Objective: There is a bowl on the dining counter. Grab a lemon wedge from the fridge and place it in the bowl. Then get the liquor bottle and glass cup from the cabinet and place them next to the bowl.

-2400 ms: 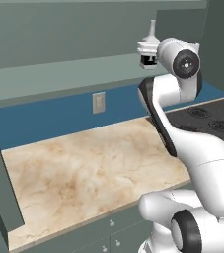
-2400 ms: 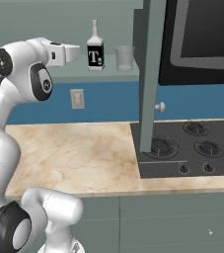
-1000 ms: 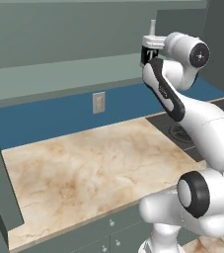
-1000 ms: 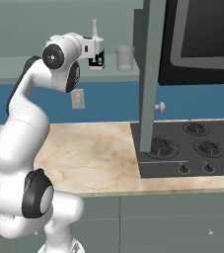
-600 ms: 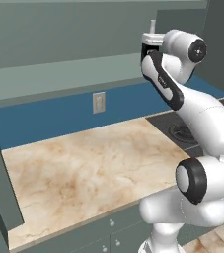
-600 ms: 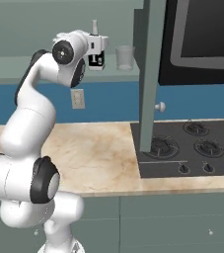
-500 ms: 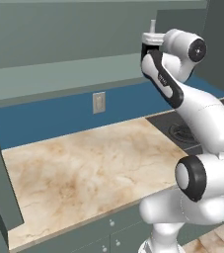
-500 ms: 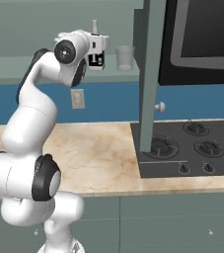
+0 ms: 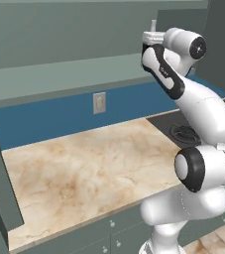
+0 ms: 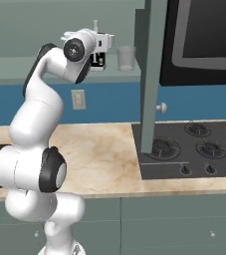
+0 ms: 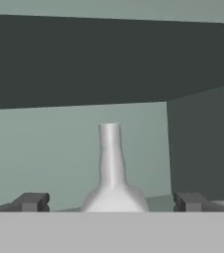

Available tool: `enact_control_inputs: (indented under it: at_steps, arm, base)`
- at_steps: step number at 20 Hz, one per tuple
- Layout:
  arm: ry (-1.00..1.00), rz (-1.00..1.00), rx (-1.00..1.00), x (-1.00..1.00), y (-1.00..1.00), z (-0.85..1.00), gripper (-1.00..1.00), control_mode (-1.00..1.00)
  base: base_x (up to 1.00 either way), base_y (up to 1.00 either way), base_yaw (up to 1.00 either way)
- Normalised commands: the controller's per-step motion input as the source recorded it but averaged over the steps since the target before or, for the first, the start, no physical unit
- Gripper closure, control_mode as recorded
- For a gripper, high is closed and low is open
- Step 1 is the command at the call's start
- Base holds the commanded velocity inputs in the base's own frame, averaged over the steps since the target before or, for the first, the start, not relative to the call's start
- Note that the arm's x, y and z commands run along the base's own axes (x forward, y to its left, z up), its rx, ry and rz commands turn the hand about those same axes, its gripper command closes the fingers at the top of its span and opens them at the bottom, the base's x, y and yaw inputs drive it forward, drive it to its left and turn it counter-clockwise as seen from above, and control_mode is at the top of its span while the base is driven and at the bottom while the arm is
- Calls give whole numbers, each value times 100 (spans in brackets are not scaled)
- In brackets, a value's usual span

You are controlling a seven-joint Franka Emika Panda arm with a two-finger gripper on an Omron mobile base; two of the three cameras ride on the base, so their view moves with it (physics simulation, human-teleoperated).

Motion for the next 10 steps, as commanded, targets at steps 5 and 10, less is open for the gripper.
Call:
enact_control_inputs:
  at_steps: [5, 10]
  arm:
    - [0, 2, 0, 22, 0, 4, -100, -100]
    - [0, 3, 0, 21, 0, 3, -100, -100]
  base:
    - [0, 0, 0]
    - [0, 0, 0]
